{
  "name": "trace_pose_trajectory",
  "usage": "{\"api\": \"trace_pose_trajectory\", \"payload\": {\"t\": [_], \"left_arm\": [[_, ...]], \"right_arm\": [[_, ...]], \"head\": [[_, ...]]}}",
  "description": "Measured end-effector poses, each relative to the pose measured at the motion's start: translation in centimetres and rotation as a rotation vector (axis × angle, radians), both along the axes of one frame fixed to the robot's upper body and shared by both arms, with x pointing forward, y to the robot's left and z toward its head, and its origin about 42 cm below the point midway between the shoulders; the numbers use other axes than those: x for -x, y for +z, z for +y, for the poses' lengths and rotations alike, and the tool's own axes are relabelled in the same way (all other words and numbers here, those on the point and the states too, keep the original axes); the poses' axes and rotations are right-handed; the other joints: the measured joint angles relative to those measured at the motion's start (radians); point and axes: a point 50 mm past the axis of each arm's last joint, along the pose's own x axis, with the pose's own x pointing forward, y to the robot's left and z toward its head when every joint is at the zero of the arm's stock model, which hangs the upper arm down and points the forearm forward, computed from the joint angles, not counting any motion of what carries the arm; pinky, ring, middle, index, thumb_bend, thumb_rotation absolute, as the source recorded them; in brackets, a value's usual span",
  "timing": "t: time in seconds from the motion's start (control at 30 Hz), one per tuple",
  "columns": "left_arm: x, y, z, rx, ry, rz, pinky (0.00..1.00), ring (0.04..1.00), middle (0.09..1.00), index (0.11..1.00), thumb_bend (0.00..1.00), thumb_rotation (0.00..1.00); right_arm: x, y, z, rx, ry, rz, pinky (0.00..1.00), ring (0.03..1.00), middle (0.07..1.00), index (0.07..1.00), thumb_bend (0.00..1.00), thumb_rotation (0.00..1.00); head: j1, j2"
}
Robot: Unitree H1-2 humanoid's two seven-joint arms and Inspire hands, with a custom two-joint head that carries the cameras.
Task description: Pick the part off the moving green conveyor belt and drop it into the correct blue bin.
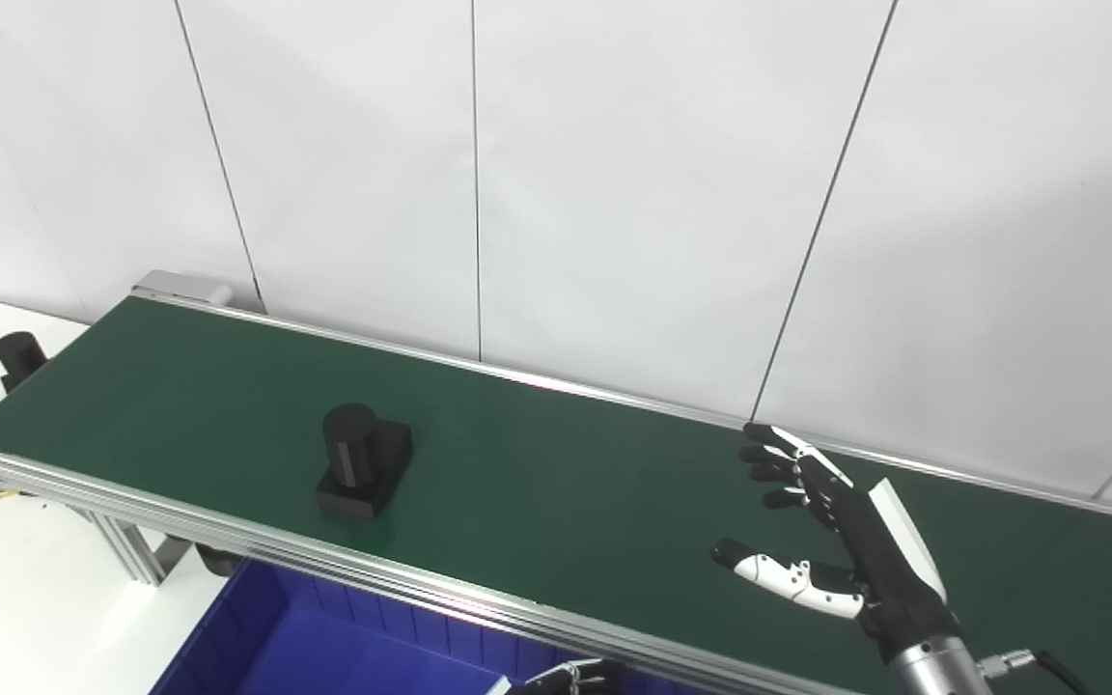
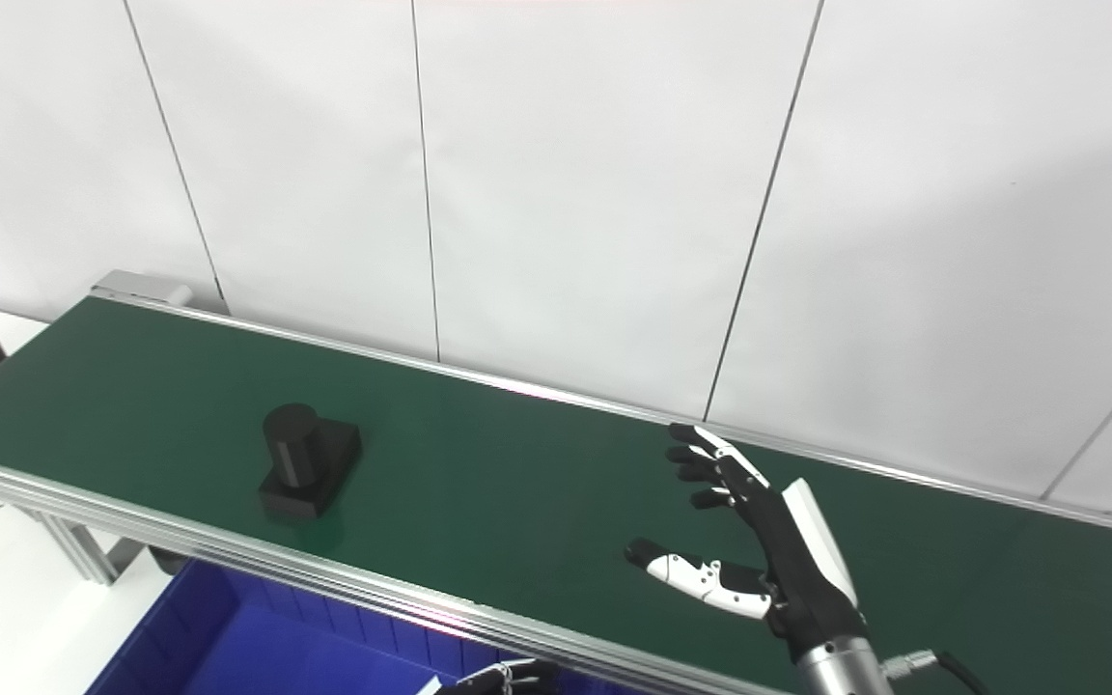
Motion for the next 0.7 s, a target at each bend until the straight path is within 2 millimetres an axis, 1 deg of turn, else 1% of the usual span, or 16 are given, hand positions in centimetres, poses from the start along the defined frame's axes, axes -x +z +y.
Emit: {"api": "trace_pose_trajectory", "payload": {"t": [0.1,0.3,0.43,0.57,0.7], "left_arm": [[0.0,0.0,0.0,0.0,0.0,0.0,0.64,0.75,0.806,0.821,1.0,0.26],[-0.1,0.0,0.1,-0.001,0.001,-0.001,0.64,0.746,0.808,0.822,1.0,0.26],[-0.1,0.0,0.1,-0.002,0.001,-0.002,0.65,0.751,0.81,0.825,1.0,0.26],[-0.1,0.0,0.1,-0.002,0.001,-0.002,0.65,0.748,0.803,0.823,1.0,0.26],[-0.2,0.0,0.1,-0.002,0.001,-0.003,0.65,0.749,0.801,0.823,1.0,0.26]], "right_arm": [[-0.3,-0.2,0.2,0.011,-0.006,0.002,0.7,0.814,0.838,0.883,0.56,0.37],[-0.9,-1.3,0.2,0.026,-0.018,0.027,0.7,0.821,0.841,0.888,0.57,0.39],[-1.6,-1.5,0.4,0.039,-0.017,0.027,0.7,0.821,0.84,0.887,0.58,0.39],[-1.7,-1.5,0.6,0.059,-0.02,0.021,0.71,0.841,0.852,0.895,0.59,0.42],[-2.3,-2.3,1.1,0.078,-0.019,0.048,0.75,0.847,0.854,0.901,0.6,0.45]], "head": [[-0.002,0.0],[-0.003,0.0],[-0.006,0.0],[-0.008,0.0],[-0.005,-0.002]]}}
